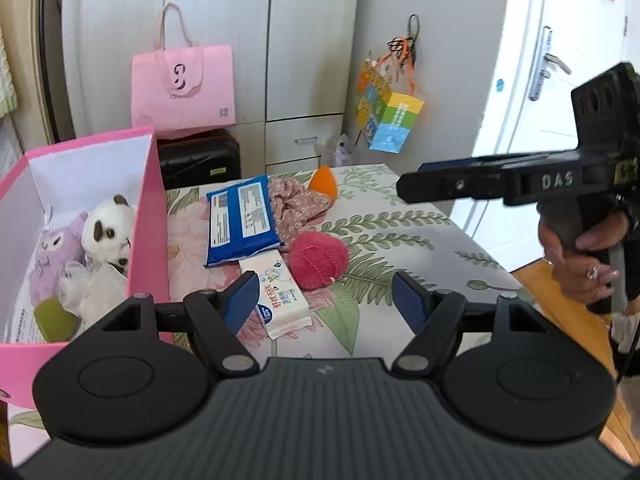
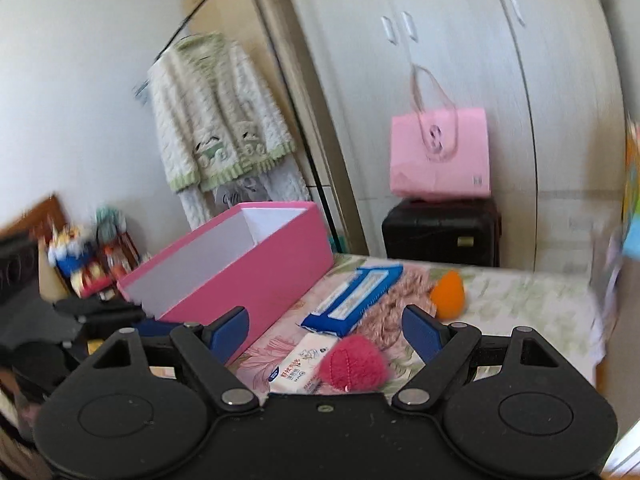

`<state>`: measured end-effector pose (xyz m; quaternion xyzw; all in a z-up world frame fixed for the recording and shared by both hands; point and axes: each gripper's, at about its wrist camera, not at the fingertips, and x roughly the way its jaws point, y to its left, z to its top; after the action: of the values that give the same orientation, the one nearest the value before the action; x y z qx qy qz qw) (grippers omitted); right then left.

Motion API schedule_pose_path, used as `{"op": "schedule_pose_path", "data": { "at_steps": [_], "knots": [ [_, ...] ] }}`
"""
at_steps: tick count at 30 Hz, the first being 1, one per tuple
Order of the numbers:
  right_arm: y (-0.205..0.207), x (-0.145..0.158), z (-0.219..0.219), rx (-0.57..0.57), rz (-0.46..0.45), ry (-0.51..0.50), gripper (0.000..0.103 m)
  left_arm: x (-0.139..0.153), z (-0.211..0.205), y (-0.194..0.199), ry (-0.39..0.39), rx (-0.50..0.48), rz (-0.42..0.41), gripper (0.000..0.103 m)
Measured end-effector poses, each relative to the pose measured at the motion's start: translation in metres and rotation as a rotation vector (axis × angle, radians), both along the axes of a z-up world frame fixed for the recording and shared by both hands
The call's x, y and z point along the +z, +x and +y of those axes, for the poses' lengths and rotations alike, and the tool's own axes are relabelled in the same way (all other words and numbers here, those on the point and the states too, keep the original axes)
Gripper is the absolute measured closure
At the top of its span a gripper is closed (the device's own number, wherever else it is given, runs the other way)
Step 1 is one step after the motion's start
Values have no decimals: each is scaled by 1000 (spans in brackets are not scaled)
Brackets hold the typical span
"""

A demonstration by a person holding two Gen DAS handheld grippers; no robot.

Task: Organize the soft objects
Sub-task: 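Grasp the white tissue pack with the left gripper while the right gripper grasps the pink fluffy ball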

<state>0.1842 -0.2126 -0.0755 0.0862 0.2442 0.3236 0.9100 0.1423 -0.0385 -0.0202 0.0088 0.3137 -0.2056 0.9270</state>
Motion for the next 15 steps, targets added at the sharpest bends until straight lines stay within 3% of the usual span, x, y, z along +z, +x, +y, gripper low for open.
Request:
{"op": "schedule_pose_path", "data": {
  "at_steps": [5,15],
  "knots": [
    [21,-29,10,46,18,-13,16,-23,-14,10,59,22,9,33],
    [52,-65,39,124,30,-172,21,-64,-30,34,112,77,-1,33]
  ]
}}
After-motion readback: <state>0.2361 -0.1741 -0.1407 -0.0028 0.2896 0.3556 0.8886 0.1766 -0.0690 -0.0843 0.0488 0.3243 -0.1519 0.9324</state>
